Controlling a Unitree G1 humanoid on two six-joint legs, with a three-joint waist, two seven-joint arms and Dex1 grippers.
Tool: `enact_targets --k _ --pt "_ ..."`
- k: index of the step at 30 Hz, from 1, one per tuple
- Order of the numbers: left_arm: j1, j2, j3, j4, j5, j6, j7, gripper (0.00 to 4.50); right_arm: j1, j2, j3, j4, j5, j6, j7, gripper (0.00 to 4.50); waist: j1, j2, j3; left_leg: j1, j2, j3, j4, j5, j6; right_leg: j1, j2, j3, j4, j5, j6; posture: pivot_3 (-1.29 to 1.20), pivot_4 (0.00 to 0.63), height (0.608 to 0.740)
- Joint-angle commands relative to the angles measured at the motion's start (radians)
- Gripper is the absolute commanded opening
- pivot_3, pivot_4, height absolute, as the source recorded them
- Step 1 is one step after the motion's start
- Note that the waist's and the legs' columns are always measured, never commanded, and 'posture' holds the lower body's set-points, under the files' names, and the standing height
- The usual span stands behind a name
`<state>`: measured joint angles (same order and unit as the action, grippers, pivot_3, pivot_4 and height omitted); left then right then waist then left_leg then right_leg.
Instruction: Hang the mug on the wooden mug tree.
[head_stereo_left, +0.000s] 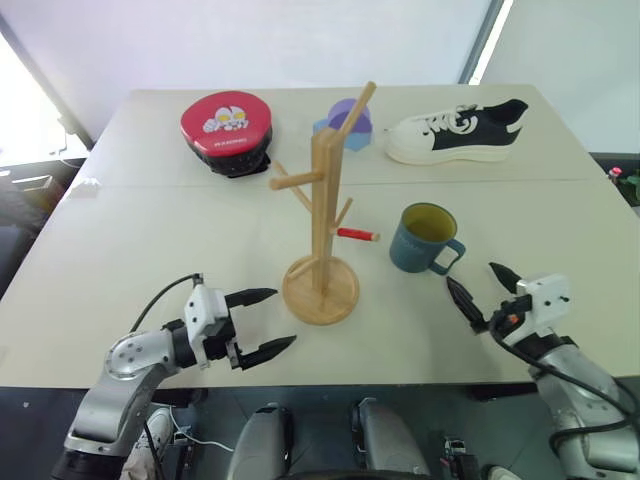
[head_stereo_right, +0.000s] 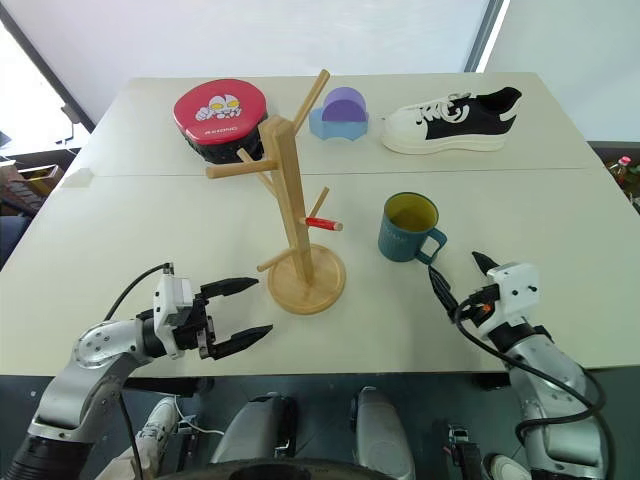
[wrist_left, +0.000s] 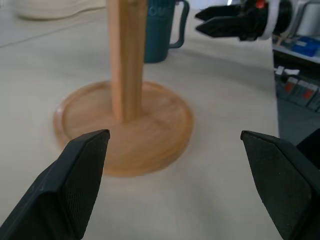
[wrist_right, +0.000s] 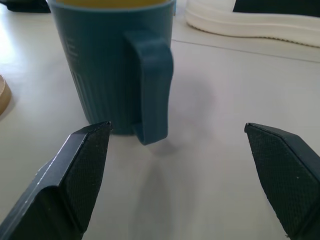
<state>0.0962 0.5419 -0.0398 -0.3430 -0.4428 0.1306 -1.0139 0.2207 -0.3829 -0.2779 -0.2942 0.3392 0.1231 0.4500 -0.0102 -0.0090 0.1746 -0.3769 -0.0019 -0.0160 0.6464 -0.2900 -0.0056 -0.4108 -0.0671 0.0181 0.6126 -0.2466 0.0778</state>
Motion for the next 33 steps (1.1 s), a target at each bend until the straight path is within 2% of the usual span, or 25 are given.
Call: enact_targets --k 1,4,13,24,25,26,28,29,33 --pt "-0.019 -0.016 -0.061 -0.069 0.027 -0.01 0.018 4.5 -0.022 0.039 0.008 -0.01 -0.046 -0.049 -0.061 4.42 0.0 0.0 0.0 0.0 0.0 0.0 0.0 0.0 0.0 0.0 0.0 0.0 0.0 0.0 0.0 0.0 0.15 0.735" --pt "-0.027 -0.029 -0.068 -0.077 -0.006 0.024 0.035 4.5 -0.044 0.065 0.013 0.012 -0.065 -0.058 -0.096 4.42 -0.001 0.0 0.0 0.0 0.0 0.001 0.001 0.0 0.0 0.0 0.0 0.0 0.0 0.0 0.0 0.0 0.15 0.735" --pt "-0.037 -0.038 -0.072 -0.091 0.011 0.033 0.064 4.5 -0.142 0.092 0.013 0.131 -0.099 -0.074 -0.157 4.42 -0.001 0.0 0.0 0.002 0.0 0.002 0.002 0.0 0.0 0.001 0.003 0.0 0.002 0.0 0.0 0.0 0.15 0.735" --pt "-0.053 -0.032 -0.066 -0.087 0.012 0.038 0.076 4.5 -0.215 0.114 0.028 0.234 -0.089 -0.104 -0.153 4.42 -0.002 0.0 0.0 0.003 0.0 0.003 0.004 0.0 0.001 0.002 0.005 0.0 0.003 0.001 0.001 0.0 0.15 0.735" --pt "-0.053 -0.032 -0.066 -0.087 0.011 0.039 0.079 4.5 -0.218 0.114 0.03 0.237 -0.087 -0.105 -0.149 4.05 -0.002 0.0 0.0 0.003 0.0 0.003 0.004 0.0 0.001 0.002 0.005 0.0 0.004 0.001 0.001 0.0 0.15 0.735" --pt "-0.053 -0.033 -0.066 -0.088 0.009 0.041 0.082 4.5 -0.219 0.114 0.031 0.239 -0.084 -0.106 -0.142 3.92 -0.002 0.0 0.0 0.003 0.0 0.003 0.004 0.0 0.001 0.002 0.006 0.0 0.004 0.001 0.001 0.0 0.15 0.735" --pt "-0.057 -0.033 -0.065 -0.089 0.007 0.044 0.085 4.5 -0.222 0.114 0.033 0.242 -0.078 -0.107 -0.131 3.16 -0.002 0.0 0.0 0.003 0.0 0.003 0.004 0.0 0.001 0.002 0.006 0.0 0.004 0.001 0.001 0.0 0.15 0.735" --pt "-0.058 -0.033 -0.065 -0.09 0.007 0.044 0.087 4.5 -0.223 0.115 0.033 0.241 -0.075 -0.107 -0.125 2.55 -0.002 0.0 0.0 0.003 0.0 0.003 0.004 0.0 0.001 0.002 0.006 0.0 0.005 0.001 0.002 0.0 0.15 0.735" --pt "-0.058 -0.03 -0.06 -0.094 0.007 0.046 0.092 4.5 -0.222 0.115 0.041 0.227 -0.059 -0.101 -0.098 0.53 -0.002 0.0 0.0 0.003 0.0 0.003 0.005 0.0 0.001 0.002 0.007 0.0 0.006 0.001 0.002 0.0 0.15 0.735"
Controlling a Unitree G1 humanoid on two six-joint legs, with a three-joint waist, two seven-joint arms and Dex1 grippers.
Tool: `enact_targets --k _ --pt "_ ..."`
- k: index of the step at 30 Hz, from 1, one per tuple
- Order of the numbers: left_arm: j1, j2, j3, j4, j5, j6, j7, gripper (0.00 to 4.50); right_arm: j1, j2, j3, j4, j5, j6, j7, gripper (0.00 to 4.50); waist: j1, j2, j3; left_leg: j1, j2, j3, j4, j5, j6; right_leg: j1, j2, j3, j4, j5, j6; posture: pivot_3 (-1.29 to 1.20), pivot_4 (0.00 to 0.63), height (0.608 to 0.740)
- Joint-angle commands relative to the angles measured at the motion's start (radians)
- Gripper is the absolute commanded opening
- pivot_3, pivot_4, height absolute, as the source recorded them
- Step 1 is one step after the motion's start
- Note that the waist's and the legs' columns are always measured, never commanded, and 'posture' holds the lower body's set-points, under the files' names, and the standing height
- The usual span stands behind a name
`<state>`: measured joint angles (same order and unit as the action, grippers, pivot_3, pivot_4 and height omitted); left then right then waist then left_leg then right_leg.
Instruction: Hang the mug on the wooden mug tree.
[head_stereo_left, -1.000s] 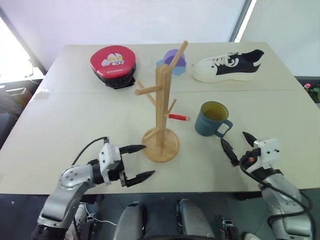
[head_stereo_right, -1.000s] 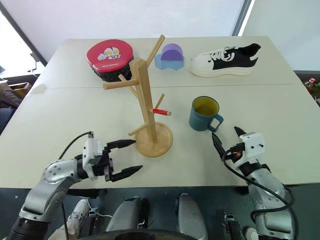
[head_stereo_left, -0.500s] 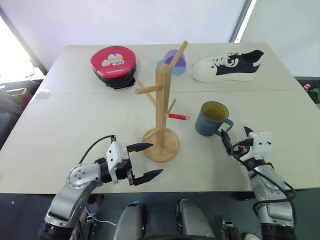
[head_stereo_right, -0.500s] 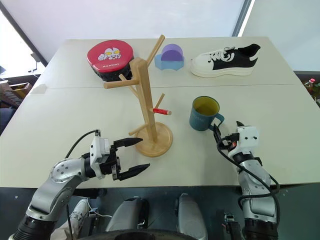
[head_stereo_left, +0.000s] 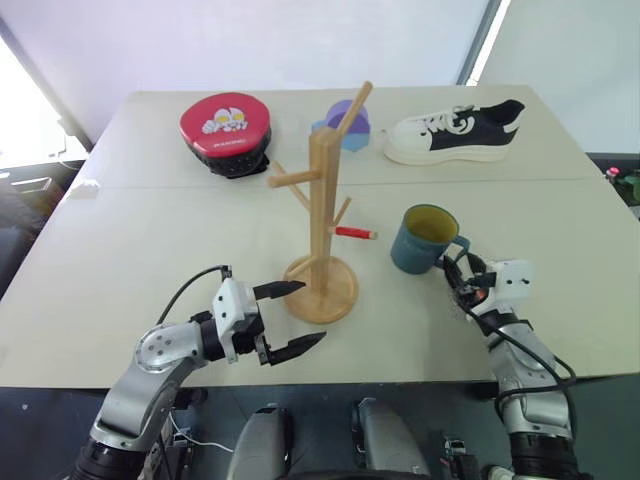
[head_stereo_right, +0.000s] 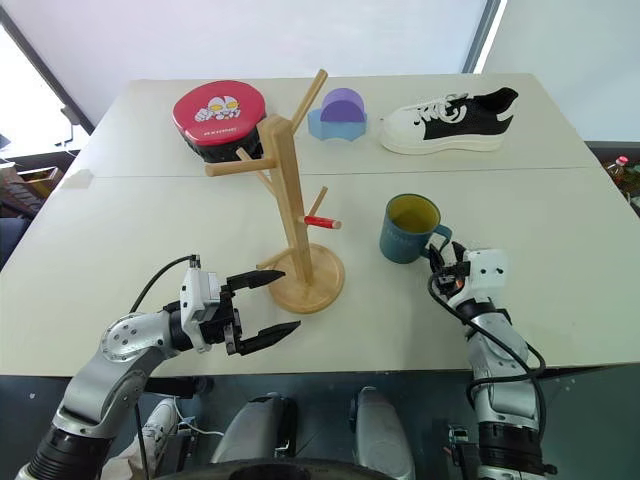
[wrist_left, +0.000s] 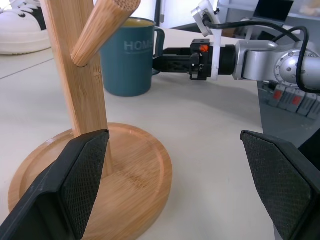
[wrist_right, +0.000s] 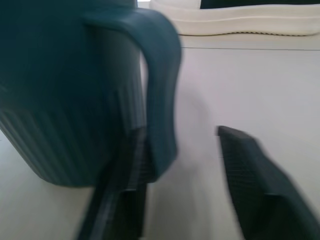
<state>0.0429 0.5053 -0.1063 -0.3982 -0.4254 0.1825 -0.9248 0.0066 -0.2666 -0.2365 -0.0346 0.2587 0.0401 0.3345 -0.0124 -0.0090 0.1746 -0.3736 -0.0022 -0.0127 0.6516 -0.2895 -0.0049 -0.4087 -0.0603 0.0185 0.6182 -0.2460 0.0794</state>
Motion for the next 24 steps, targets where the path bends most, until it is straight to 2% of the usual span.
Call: enact_targets --k 1,7,14,17,24 --pt "-0.004 0.008 0.007 -0.039 -0.01 -0.005 0.004 4.5 -0.007 -0.003 0.002 -0.037 0.023 -0.018 0.024 0.06 0.0 0.0 0.0 0.0 0.0 0.0 0.0 0.0 0.0 0.0 0.0 0.0 0.0 0.0 0.0 0.0 0.15 0.735" --pt "0.005 0.014 0.027 -0.044 -0.017 0.004 0.022 4.5 0.011 -0.071 0.069 -0.143 -0.044 -0.032 0.088 0.06 0.0 0.0 0.0 0.0 0.0 0.0 0.0 0.0 0.0 0.0 0.0 0.0 0.001 0.0 0.0 0.0 0.15 0.735" --pt "-0.024 0.015 0.086 0.03 -0.021 -0.008 0.042 4.5 0.07 -0.344 0.157 -0.385 -0.161 -0.057 0.284 0.06 0.001 0.0 0.0 0.0 0.0 0.001 0.001 0.0 0.0 0.0 0.001 0.0 0.001 0.0 0.0 0.0 0.15 0.735" --pt "-0.056 0.012 0.123 0.081 -0.034 -0.01 0.044 4.5 0.039 -0.426 0.16 -0.502 -0.147 0.01 0.338 0.06 0.002 -0.001 0.0 0.0 0.001 0.001 0.003 0.0 0.0 0.0 0.003 0.0 0.001 0.0 0.0 0.0 0.15 0.735" --pt "-0.102 0.058 0.19 0.144 -0.072 -0.012 -0.015 4.5 -0.105 -0.486 0.133 -0.71 -0.049 0.249 0.343 0.06 0.002 -0.002 0.001 0.0 0.003 0.0 0.007 0.0 0.0 0.001 0.004 -0.001 0.002 0.0 0.0 0.0 0.15 0.735"
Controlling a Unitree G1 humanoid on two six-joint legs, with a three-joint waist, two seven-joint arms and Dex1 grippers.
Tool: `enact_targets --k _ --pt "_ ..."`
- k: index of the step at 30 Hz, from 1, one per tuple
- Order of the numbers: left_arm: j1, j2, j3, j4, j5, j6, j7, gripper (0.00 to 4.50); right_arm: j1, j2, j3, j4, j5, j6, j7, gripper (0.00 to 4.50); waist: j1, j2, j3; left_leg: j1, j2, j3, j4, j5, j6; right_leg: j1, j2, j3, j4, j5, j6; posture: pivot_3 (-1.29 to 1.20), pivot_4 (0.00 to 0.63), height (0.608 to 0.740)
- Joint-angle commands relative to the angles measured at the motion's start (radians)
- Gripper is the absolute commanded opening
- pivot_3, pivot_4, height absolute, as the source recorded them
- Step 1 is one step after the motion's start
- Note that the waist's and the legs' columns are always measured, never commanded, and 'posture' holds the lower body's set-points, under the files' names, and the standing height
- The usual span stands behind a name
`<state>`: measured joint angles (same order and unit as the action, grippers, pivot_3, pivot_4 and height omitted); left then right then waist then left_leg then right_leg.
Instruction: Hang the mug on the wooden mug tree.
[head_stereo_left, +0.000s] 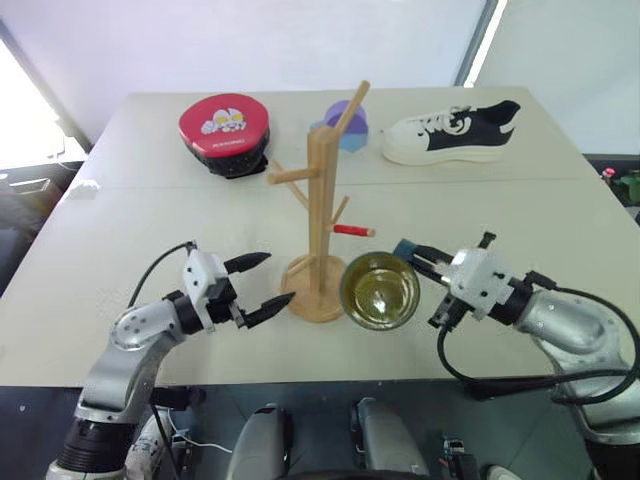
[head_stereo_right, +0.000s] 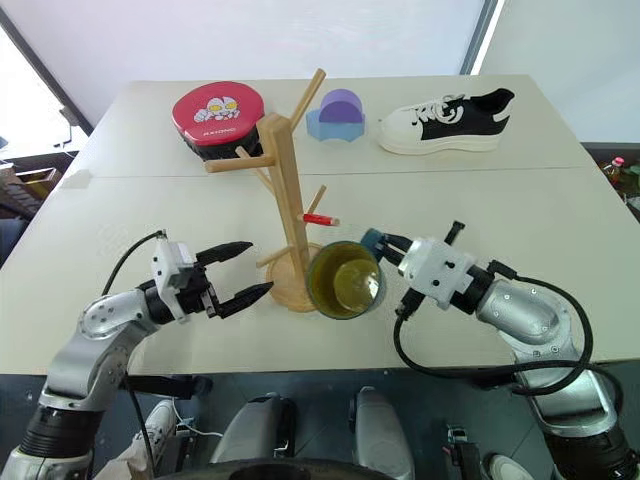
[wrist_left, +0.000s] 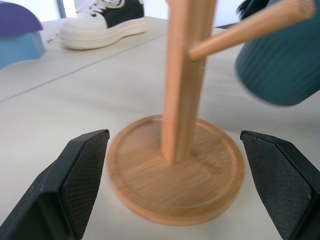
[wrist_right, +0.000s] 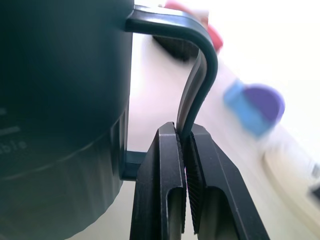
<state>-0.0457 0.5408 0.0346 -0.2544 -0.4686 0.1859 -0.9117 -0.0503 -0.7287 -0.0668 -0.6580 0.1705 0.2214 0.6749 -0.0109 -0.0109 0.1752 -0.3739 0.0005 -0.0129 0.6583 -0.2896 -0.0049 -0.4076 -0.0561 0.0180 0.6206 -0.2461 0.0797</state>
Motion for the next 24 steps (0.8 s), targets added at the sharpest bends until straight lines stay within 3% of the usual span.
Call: enact_targets --k 1,8,24 --pt "-0.017 0.032 0.055 0.006 -0.032 -0.015 -0.037 4.5 -0.069 -0.032 -0.037 -0.097 0.045 0.089 0.005 0.06 0.0 0.0 0.0 0.0 0.0 0.0 0.001 0.0 0.0 0.0 0.0 0.0 0.0 0.0 0.0 0.0 0.15 0.735" --pt "-0.05 0.068 0.089 0.026 -0.057 0.004 -0.071 4.5 -0.167 -0.071 -0.008 -0.129 0.058 0.172 0.03 0.06 0.001 -0.001 0.0 -0.002 -0.001 0.0 0.002 0.0 0.0 0.0 -0.004 -0.001 0.0 0.0 0.0 0.0 0.15 0.735" --pt "-0.093 0.185 0.163 -0.166 -0.288 0.232 -0.108 4.5 -0.315 -0.074 0.118 -0.086 0.019 0.231 0.052 0.06 -0.001 -0.001 0.001 -0.002 -0.001 0.0 0.002 0.0 0.0 0.0 -0.005 -0.001 0.0 0.0 0.0 0.0 0.15 0.735"
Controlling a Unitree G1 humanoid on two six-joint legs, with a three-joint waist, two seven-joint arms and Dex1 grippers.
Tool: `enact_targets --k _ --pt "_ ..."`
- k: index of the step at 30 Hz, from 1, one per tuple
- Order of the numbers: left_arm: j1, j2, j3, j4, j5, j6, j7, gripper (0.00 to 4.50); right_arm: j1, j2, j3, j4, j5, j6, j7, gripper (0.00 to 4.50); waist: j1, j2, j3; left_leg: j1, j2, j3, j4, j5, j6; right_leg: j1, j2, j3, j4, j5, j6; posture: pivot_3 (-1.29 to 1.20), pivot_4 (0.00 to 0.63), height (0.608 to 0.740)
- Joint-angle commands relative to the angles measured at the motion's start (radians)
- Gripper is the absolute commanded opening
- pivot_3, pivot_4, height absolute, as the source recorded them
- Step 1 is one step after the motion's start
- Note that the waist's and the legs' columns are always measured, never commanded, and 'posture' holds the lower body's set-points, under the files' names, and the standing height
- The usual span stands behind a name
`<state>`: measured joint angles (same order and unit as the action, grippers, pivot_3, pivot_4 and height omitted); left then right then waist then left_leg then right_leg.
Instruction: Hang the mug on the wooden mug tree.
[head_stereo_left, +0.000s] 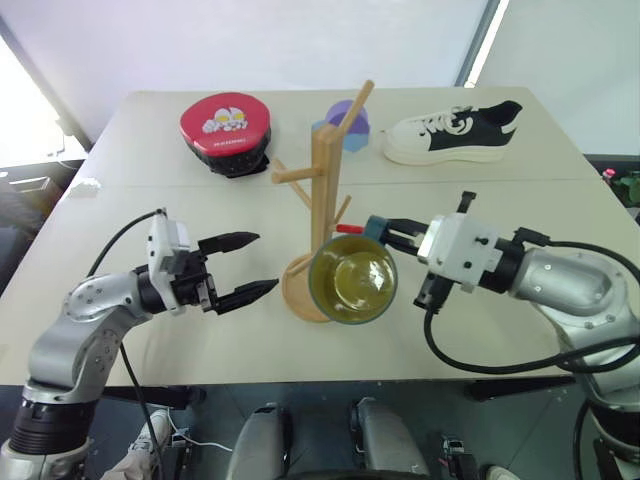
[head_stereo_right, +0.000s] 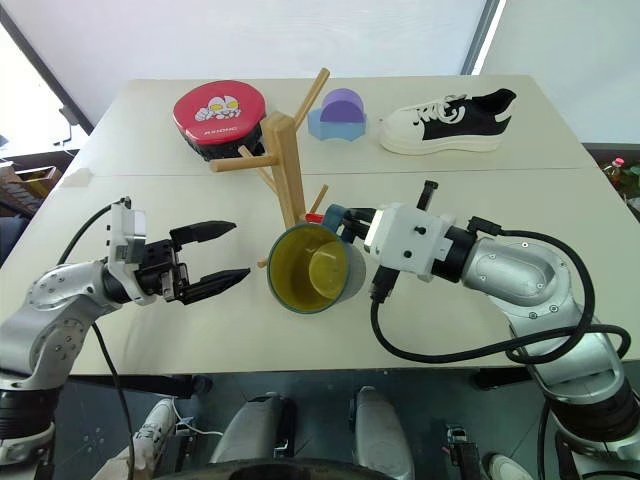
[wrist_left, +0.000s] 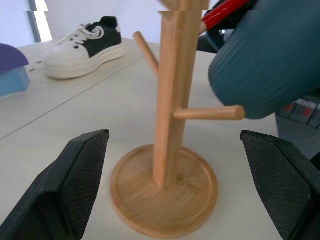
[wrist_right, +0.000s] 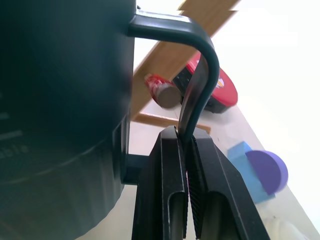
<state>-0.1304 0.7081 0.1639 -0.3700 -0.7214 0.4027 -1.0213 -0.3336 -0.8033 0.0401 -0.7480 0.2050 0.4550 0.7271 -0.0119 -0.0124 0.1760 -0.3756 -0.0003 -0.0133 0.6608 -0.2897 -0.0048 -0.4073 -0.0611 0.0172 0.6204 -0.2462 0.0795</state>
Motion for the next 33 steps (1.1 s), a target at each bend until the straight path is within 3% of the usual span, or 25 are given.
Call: enact_targets --k 1,9,12,15,16,20,23,27,33 --pt "-0.009 0.019 0.035 -0.056 -0.038 0.02 0.003 4.5 -0.037 0.002 0.016 0.009 -0.018 -0.003 0.0 0.06 0.001 0.0 0.0 0.0 0.0 0.0 0.0 0.0 0.0 0.0 0.0 0.0 0.0 0.0 0.0 0.0 0.15 0.735" --pt "0.001 0.005 0.031 -0.076 -0.029 0.02 0.029 4.5 -0.088 0.01 0.058 0.076 -0.063 0.004 -0.005 0.06 0.0 0.0 0.0 0.0 0.0 0.0 0.0 0.0 0.0 0.0 0.0 0.0 0.0 0.0 0.0 0.0 0.15 0.735" --pt "0.004 -0.003 0.029 -0.076 -0.024 0.014 0.041 4.5 -0.089 0.021 0.042 0.071 -0.052 0.012 -0.009 1.03 0.001 0.0 0.0 0.0 0.0 0.0 0.0 0.0 0.0 0.0 0.0 0.0 0.0 0.0 0.0 0.0 0.15 0.735" --pt "0.007 -0.008 0.028 -0.076 -0.023 0.013 0.045 4.5 -0.085 0.019 0.032 0.064 -0.067 -0.009 -0.01 2.64 0.001 0.0 0.0 0.0 0.0 0.0 0.0 0.0 0.0 0.0 0.0 0.0 0.0 0.0 0.0 0.0 0.15 0.735" --pt "0.007 -0.009 0.026 -0.073 -0.021 0.011 0.045 4.5 -0.082 0.016 0.028 0.064 -0.067 -0.014 -0.007 2.98 0.001 0.0 0.0 0.0 0.0 0.0 0.0 0.0 0.0 0.0 0.0 0.0 0.0 0.0 0.0 0.0 0.15 0.735" --pt "0.002 -0.03 0.033 -0.044 -0.02 0.017 0.076 4.5 -0.025 -0.004 -0.043 0.056 -0.028 -0.031 0.021 2.98 0.004 0.0 0.0 0.0 -0.001 0.0 0.0 0.0 0.0 0.0 0.0 0.0 0.0 0.0 0.0 0.0 0.15 0.735" --pt "0.004 -0.041 0.045 0.0 0.003 0.03 0.129 4.5 0.074 0.005 -0.191 0.064 0.073 -0.014 0.05 2.98 0.005 -0.001 0.0 0.0 -0.001 0.0 0.0 0.0 0.0 0.001 0.0 0.0 -0.001 0.0 0.0 0.0 0.15 0.735" --pt "0.022 -0.067 0.045 0.106 0.14 -0.036 0.238 4.5 0.205 0.088 -0.369 0.157 0.182 -0.026 0.028 2.98 0.002 -0.001 0.0 0.0 -0.001 0.0 0.0 0.0 0.0 0.002 0.0 0.0 -0.001 0.0 0.0 0.0 0.15 0.735" --pt "0.031 -0.153 0.065 0.242 0.276 -0.152 0.384 4.5 0.282 0.27 -0.46 0.337 0.213 -0.103 -0.088 2.98 -0.001 -0.002 0.0 0.002 0.0 0.001 0.0 0.0 0.0 0.002 0.0 0.001 0.001 0.0 0.0 0.0 0.15 0.735"
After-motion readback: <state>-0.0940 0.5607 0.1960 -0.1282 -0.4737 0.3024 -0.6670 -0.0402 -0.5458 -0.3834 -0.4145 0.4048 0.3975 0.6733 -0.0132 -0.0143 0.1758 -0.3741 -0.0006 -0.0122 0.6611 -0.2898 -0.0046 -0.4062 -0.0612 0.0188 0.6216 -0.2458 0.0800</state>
